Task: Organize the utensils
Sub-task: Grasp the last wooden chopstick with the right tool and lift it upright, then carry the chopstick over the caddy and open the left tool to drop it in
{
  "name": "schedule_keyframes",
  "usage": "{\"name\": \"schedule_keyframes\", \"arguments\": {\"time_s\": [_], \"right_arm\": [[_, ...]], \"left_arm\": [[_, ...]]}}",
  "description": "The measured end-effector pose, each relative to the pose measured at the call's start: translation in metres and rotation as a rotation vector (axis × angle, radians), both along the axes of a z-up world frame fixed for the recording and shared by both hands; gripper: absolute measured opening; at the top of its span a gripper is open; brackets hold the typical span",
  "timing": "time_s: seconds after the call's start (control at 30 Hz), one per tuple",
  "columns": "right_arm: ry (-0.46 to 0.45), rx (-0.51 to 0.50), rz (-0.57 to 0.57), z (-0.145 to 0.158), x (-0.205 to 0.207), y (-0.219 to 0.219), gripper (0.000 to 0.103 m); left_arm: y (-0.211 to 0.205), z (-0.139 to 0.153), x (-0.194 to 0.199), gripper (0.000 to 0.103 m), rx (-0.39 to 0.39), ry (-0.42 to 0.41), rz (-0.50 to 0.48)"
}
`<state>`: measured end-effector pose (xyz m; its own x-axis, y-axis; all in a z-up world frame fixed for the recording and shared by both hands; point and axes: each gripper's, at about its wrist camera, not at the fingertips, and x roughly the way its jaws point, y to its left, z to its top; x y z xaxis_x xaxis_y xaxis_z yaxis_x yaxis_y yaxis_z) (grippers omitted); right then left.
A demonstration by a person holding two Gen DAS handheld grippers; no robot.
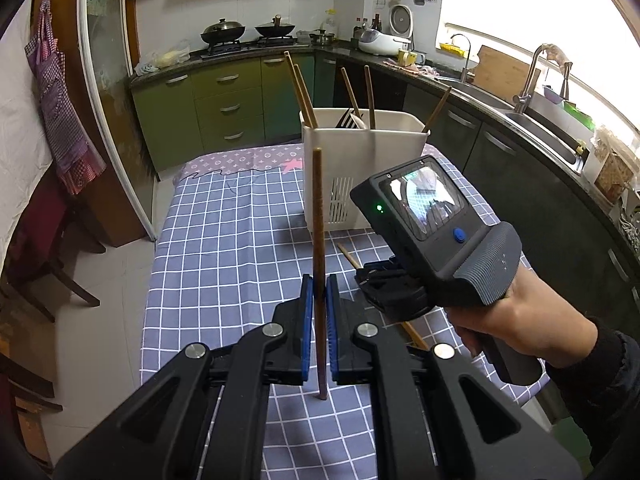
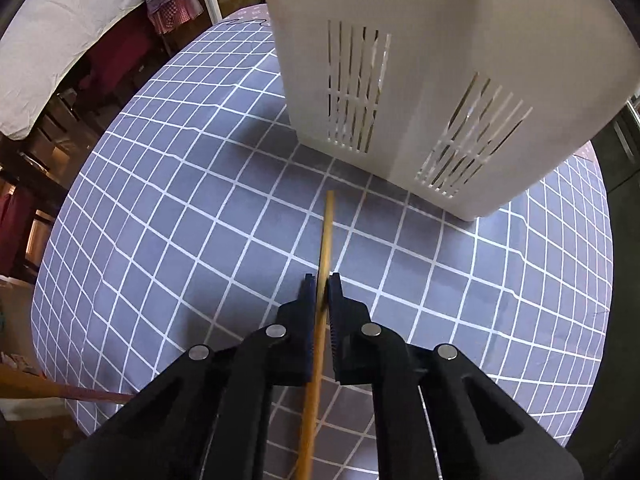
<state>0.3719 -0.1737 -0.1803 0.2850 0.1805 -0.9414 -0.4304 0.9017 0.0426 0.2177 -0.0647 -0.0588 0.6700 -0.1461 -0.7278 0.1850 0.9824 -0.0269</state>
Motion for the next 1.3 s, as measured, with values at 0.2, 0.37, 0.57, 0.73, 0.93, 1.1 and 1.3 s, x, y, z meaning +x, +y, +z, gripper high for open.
{"name": "schedule_keyframes", "arguments": {"time_s": [0.2,0.37,0.57,0.73,0.93,1.1,1.3], "right_arm": [[-0.102,0.113,0.004,0.038,-0.024,-0.014,0.007],[-0.278,0.208,0.004,0.098,-0.068,-0.042,0.007],[-0.426,0.275,-0.023,0.14,-0.131,-0.089,0.007],[-0.491,0.303,-0.044,0.147,-0.168,-0.112,0.007],[-0.499,0.318,-0.06,0.151,-0.185,-0.122,0.007],[-0.5,0.318,-0.06,0.152,-0.191,-0.124,0.007],[-0.501,0.316,-0.06,0.152,-0.192,-0.125,0.007]], "left_arm": [[0.0,0.0,0.0,0.007,0.004,0.0,-0.004],[0.001,0.0,-0.002,0.007,0.013,-0.004,-0.008],[0.0,0.001,-0.006,0.007,0.023,-0.009,-0.01],[-0.002,0.003,-0.01,0.007,0.03,-0.015,-0.009],[-0.003,0.004,-0.013,0.007,0.037,-0.015,-0.008],[-0.003,0.004,-0.015,0.007,0.039,-0.016,-0.009],[-0.002,0.006,-0.017,0.007,0.036,-0.023,-0.008]]}}
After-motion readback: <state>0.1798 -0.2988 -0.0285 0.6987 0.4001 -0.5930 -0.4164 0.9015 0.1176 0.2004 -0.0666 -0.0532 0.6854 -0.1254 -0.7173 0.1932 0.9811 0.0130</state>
